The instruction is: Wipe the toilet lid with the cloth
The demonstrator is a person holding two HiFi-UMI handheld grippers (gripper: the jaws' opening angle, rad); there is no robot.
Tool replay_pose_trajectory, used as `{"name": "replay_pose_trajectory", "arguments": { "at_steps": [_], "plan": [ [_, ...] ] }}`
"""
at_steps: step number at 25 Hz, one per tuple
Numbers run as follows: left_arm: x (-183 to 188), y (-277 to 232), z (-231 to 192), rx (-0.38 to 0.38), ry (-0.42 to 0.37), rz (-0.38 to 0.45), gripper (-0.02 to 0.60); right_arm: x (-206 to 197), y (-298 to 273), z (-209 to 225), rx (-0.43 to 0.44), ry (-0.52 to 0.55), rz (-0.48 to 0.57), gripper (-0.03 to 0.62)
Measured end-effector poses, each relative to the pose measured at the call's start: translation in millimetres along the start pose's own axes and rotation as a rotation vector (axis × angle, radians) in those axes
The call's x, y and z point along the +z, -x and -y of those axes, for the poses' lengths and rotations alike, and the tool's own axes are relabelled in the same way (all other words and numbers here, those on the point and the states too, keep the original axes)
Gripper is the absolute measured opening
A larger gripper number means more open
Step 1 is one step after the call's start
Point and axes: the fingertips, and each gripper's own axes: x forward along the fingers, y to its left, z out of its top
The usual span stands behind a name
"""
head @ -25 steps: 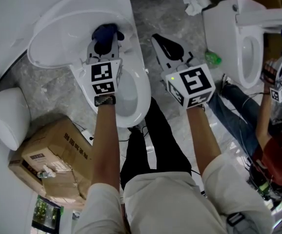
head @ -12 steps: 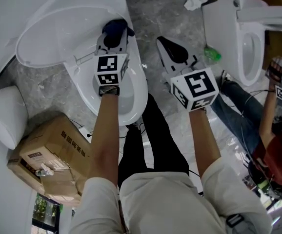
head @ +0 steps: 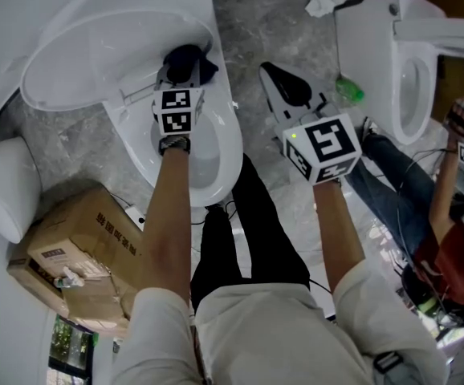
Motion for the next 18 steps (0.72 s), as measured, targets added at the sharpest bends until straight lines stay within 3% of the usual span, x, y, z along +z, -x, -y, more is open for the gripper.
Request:
{"name": "replay_pose_trajectory", "arguments": {
  "at_steps": [9, 18],
  "plan": [
    [-42, 19, -56, 0.109, 0.068, -0.096, 0.051, 4, -13, -15, 0.032, 0.020, -0.008, 0.029],
    [-63, 50, -111, 0.211, 0.105, -0.139, 0.051, 9, -18, -30, 0.066, 0.042, -0.003, 0.029]
  ]
}}
